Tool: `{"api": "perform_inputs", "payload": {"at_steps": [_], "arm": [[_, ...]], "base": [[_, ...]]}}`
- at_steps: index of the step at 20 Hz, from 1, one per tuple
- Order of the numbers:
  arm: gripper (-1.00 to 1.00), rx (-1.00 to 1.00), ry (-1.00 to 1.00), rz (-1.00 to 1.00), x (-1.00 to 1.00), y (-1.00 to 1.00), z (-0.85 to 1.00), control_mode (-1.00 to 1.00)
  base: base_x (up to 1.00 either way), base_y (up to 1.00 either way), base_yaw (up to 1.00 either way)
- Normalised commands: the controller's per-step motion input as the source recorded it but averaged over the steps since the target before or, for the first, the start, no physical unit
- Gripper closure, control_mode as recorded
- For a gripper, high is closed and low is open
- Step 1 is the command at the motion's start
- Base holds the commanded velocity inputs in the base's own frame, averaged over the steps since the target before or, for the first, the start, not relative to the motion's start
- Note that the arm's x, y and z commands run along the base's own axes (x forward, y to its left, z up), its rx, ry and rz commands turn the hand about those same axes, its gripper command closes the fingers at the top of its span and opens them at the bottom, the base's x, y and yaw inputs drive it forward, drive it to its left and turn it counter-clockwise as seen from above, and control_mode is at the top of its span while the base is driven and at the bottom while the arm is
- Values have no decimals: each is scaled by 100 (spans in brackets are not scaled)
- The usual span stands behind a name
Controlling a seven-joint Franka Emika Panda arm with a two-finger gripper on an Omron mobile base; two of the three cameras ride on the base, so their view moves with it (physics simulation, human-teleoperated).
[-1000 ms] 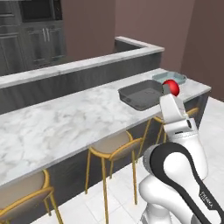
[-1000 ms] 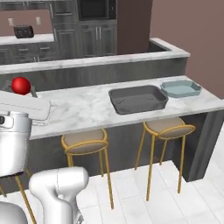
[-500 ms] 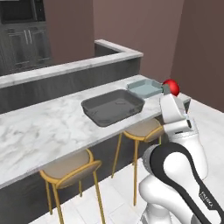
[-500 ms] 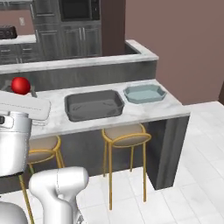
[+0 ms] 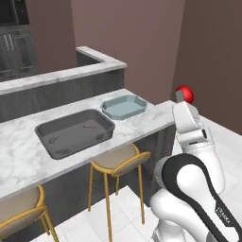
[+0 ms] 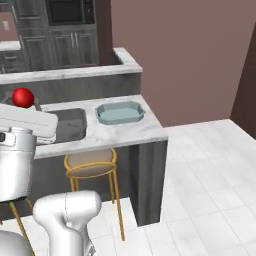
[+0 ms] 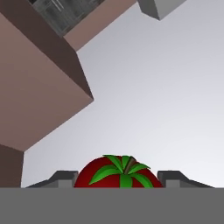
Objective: Place the cold items (lime and tomato) from the fridge in one tupperware on the dining counter. Place the warm items (hot dog and kebab skewer) in the stove area in another tupperware.
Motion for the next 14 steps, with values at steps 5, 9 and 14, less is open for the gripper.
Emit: {"api": "perform_inputs", "payload": {"at_steps": [5,9,14], "arm": [[100,0,0,0,0,0,0,100],[100,0,0,0,0,0,0,100],[100,0,0,0,0,0,0,100]], "base": [[44,-94,1],[65,-51,18],[59,-34,25]]}}
